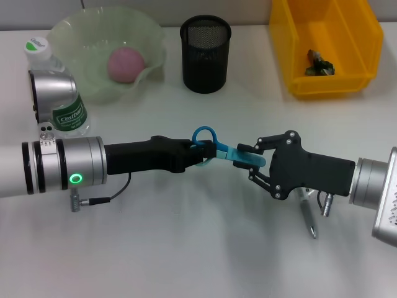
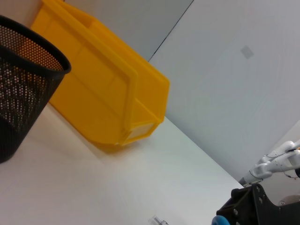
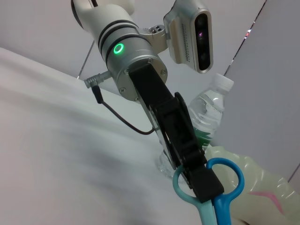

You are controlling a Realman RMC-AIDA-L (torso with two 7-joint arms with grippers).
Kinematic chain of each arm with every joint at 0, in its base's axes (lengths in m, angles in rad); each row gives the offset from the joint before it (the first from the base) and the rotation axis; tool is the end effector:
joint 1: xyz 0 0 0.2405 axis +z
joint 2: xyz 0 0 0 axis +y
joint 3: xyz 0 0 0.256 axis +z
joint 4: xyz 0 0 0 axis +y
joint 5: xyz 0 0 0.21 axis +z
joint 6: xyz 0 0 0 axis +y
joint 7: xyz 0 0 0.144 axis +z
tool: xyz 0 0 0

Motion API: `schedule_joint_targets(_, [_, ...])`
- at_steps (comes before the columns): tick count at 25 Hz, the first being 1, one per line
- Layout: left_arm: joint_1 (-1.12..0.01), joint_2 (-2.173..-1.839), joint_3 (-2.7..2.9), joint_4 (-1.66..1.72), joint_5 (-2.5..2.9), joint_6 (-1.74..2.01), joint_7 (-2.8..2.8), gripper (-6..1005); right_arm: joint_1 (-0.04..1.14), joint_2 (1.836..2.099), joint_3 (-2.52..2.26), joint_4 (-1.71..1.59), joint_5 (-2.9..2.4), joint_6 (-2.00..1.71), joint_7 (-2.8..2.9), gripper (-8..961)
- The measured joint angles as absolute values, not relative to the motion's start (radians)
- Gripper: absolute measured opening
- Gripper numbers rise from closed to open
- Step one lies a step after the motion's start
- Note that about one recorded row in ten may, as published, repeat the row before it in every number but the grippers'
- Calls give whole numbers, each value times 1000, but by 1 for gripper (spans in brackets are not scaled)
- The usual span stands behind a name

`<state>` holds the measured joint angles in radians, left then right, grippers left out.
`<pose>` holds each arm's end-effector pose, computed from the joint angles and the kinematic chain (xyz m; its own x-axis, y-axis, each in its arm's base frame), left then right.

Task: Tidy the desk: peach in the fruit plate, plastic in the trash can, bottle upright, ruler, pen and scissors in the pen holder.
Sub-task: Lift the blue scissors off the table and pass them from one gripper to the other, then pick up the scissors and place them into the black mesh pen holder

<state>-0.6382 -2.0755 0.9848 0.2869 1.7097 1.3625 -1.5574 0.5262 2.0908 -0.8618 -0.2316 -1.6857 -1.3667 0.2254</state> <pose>-0.2406 0.3255 -0.0751 0.5643 0.6597 0.4964 0.6946 -0.7043 0.1465 0.2741 0.2991 -0.0744 0.8738 0.3625 -0.3240 0.1527 -0.8373 -0.5249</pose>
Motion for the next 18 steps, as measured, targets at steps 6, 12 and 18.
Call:
schedule_joint_targets(6, [-640, -2075, 985, 287, 1710, 1355, -1566, 137, 526, 2091, -862, -232, -1686, -1367, 225, 152])
schedule_joint_targets(12, [-646, -2075, 984, 287, 1709, 1337, -1599, 103, 526, 2091, -862, -232, -1679, -1367, 225, 150])
schedule_joint_targets(18, [-646, -2075, 983, 288, 1708, 1336, -1607, 101, 525, 2091, -863, -223, -1657, -1366, 225, 24])
